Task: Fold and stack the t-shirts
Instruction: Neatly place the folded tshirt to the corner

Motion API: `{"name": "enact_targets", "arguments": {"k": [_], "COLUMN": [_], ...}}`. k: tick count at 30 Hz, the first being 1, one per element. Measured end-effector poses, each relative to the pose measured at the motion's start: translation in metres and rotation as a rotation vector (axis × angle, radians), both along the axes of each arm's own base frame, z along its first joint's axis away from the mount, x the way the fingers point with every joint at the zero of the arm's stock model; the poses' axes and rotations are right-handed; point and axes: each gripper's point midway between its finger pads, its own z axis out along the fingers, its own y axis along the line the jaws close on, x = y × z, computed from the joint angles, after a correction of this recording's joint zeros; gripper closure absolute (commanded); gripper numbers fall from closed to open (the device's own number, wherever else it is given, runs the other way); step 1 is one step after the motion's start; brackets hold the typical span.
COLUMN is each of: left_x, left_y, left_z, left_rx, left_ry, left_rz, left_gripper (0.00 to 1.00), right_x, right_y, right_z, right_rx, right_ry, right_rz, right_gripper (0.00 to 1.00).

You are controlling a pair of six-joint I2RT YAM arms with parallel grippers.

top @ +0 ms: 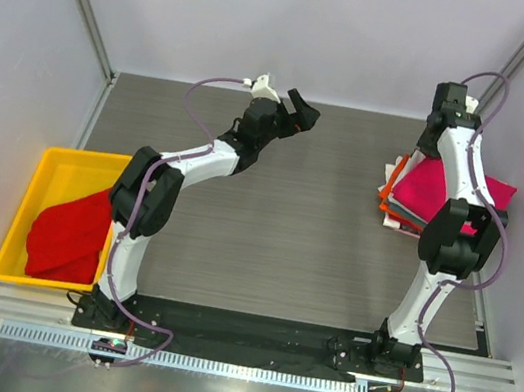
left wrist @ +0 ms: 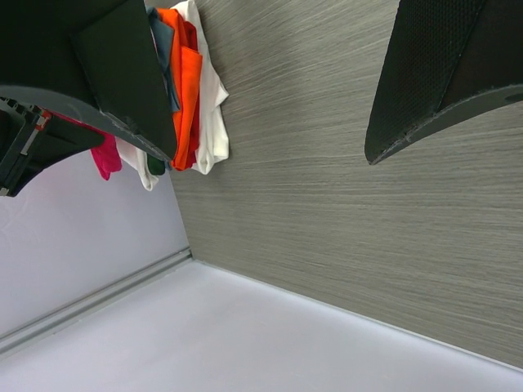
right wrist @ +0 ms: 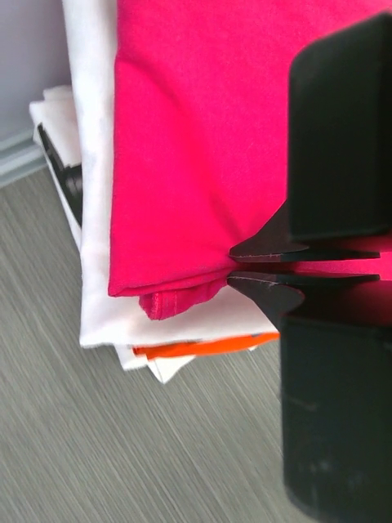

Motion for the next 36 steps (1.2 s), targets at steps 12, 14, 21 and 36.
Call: {"name": "enact_targets", "arguments": {"k": [12,14,21,36], "left_x": [-0.001,-0.001,-0.003,0.002], "left_y": [-0.002,-0.002,-0.004,-0.09], "left_z": [0.0,0.0,0.0,-0.034], "left_rx": [-0.002,-0.002,-0.003,-0.12], "left_ry": [0.0,0.0,0.002,0.175], "left_rz": [-0.011,-0.012,-0.031,-0.281], "left_gripper": [0.04,0.04,0.02,0.18], "right_x": [0.003,0.003,0.003,-0.038], "right_y": [0.032,0.031,0.028,0.026], "right_z": [-0.006,-0.006,-0.002,0.097], "right_rx": [0.036,0.033,0.009,-0.02], "right_ry": [0.02,0.02,0.006,-0.228], "right_rz": [0.132,0.131,0.109,0.098], "right_gripper": [0.92,0.56,0.46,0.48]}}
